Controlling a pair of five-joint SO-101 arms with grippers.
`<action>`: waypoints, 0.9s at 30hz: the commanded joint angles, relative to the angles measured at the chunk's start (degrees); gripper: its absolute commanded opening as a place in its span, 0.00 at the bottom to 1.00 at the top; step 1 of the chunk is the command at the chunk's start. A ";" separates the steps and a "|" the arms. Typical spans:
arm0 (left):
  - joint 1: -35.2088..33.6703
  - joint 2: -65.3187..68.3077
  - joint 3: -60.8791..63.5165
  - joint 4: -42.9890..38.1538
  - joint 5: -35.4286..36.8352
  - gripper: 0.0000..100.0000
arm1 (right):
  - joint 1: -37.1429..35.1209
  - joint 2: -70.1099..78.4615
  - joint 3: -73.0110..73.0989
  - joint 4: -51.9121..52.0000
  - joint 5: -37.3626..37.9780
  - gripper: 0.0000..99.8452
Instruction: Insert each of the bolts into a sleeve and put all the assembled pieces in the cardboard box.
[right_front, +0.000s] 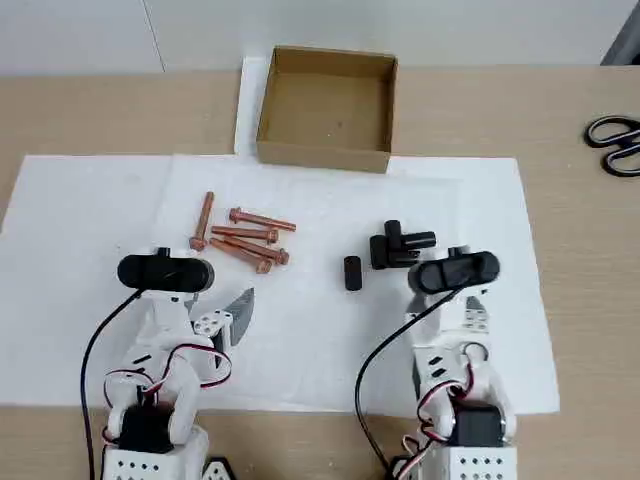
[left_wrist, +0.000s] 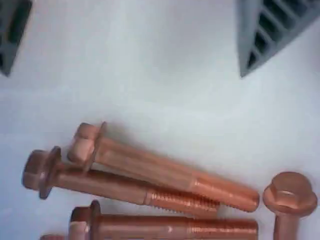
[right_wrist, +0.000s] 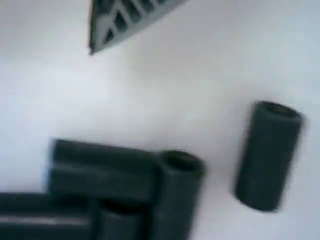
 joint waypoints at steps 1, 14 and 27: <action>0.35 -0.70 -0.13 -1.49 0.09 0.27 | 4.97 -0.92 -7.12 1.63 8.88 0.21; -10.29 3.52 -26.15 8.09 -7.03 0.27 | 8.31 23.25 -47.21 12.35 8.35 0.21; -13.27 60.75 -68.88 23.65 -7.03 0.27 | -10.51 94.90 -102.77 40.57 8.26 0.21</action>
